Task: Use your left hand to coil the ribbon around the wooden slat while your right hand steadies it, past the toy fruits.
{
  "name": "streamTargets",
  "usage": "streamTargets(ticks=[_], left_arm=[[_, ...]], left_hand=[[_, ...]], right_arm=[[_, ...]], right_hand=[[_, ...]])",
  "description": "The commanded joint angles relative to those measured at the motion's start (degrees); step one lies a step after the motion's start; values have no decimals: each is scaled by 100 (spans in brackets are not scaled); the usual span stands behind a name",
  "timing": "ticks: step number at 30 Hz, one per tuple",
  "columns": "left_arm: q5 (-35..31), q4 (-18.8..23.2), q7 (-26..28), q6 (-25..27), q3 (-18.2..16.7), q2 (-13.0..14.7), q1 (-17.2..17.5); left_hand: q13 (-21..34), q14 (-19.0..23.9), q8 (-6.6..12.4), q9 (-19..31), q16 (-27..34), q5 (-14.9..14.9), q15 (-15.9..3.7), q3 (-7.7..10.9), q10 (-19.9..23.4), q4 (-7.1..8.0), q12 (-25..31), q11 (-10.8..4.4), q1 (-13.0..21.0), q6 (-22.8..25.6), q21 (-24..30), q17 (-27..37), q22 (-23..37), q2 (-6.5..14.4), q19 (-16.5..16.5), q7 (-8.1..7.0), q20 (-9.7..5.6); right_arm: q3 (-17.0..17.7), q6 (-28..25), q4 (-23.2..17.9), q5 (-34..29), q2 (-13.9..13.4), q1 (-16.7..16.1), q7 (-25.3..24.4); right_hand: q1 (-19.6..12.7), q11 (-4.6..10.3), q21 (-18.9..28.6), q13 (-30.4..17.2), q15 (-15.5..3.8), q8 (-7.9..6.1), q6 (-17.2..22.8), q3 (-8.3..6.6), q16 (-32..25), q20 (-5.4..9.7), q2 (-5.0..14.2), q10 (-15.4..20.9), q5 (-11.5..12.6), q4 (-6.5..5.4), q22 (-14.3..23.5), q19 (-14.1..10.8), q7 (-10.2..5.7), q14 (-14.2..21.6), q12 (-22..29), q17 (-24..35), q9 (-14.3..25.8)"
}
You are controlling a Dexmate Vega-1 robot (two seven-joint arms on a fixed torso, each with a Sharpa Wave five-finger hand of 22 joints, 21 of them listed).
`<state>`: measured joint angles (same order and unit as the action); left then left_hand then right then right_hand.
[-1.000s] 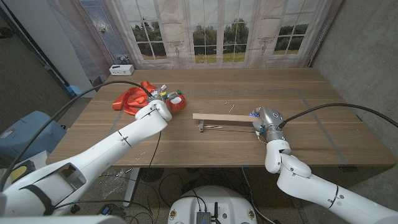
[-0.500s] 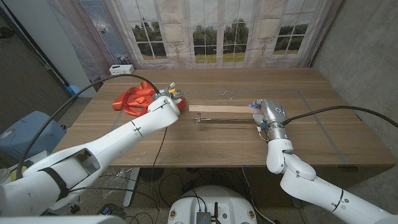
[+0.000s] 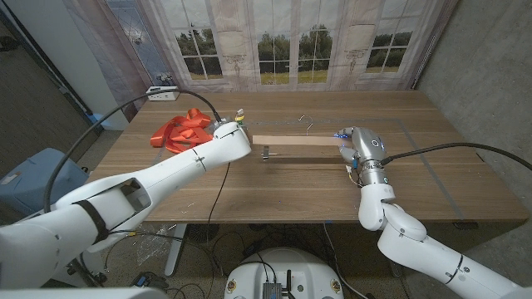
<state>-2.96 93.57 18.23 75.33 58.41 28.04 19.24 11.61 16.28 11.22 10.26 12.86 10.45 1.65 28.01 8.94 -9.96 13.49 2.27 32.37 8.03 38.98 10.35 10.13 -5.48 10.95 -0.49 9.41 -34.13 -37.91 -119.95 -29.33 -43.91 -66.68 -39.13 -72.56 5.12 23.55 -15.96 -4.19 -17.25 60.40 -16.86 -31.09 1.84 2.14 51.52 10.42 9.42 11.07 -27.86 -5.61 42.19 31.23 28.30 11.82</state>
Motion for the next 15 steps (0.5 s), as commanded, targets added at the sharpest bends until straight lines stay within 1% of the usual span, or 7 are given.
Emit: streamTargets(ticks=[1, 2, 6, 7, 9, 13, 15], left_arm=[[182, -764, -268, 200, 673, -332, -651], [181, -825, -321, 149, 787, -339, -723], [198, -1004, -410, 155, 989, -431, -875], [188, -1046, -418, 171, 1048, -456, -910], [166, -1139, -447, 229, 1194, -513, -1001], [120, -1319, -482, 370, 1485, -628, -1170], [110, -1412, -510, 452, 1631, -689, -1258]], left_hand=[[23, 51, 3, 34, -23, 51, 51, -11, 30, -9, -16, 9, 91, 43, -12, 26, 19, -41, 70, -6, -1], [24, 69, 9, 34, -19, 56, 46, -14, 68, -8, -3, 4, 121, 57, -13, 27, 19, -44, 89, -1, -1], [27, 136, 32, 35, -3, 68, 30, -20, 153, -3, 23, -38, 232, 126, -8, 30, 23, -42, 181, 10, -40], [29, 185, 36, 35, 10, 71, 12, -20, 208, -2, 40, -26, 293, 147, 0, 31, 24, -35, 241, 3, -50], [31, 286, 50, 36, 42, 71, -26, -9, 303, 2, 68, -53, 406, 199, 7, 36, 28, 3, 320, -4, -57], [35, 698, 81, 40, 174, 36, -176, 23, 506, -4, 112, -77, 799, 367, 90, 51, 45, 132, 689, 16, -169], [38, 929, 100, 43, 254, 5, -233, 31, 684, -2, 158, -88, 1029, 482, 152, 67, 59, 215, 903, 23, -257]], right_arm=[[154, 193, 113, -82, 95, -22, 100], [163, 225, 133, -79, 92, -12, 109], [195, 260, 193, -67, 137, 6, 127], [205, 267, 200, -56, 139, 7, 144], [222, 308, 231, -44, 145, 5, 143], [255, 348, 265, -19, 158, -5, 151], [263, 364, 281, -20, 162, -6, 152]], right_hand=[[-480, -23, 45, -506, -940, -28, 121, -14, 4, -5, 544, 403, 58, -33, 16, -54, 38, 48, 54, 34, 52], [-482, -25, 48, -504, -941, -28, 122, -11, 8, -7, 542, 404, 58, -32, 16, -58, 38, 46, 54, 34, 52], [-489, -19, 52, -505, -940, -20, 110, -2, 19, -3, 541, 403, 58, -32, 16, -53, 32, 45, 59, 36, 53], [-489, -21, 53, -504, -940, -20, 114, 0, 20, -5, 541, 404, 59, -32, 16, -54, 32, 46, 60, 36, 53], [-492, -18, 56, -503, -940, -18, 112, 4, 23, -2, 543, 401, 59, -34, 16, -54, 34, 49, 61, 39, 54], [-497, -17, 64, -507, -940, -14, 112, 15, 29, -4, 545, 394, 60, -35, 17, -58, 30, 56, 67, 43, 55], [-499, -21, 68, -504, -939, -10, 108, 21, 34, -3, 548, 394, 61, -38, 17, -59, 29, 60, 68, 46, 56]])
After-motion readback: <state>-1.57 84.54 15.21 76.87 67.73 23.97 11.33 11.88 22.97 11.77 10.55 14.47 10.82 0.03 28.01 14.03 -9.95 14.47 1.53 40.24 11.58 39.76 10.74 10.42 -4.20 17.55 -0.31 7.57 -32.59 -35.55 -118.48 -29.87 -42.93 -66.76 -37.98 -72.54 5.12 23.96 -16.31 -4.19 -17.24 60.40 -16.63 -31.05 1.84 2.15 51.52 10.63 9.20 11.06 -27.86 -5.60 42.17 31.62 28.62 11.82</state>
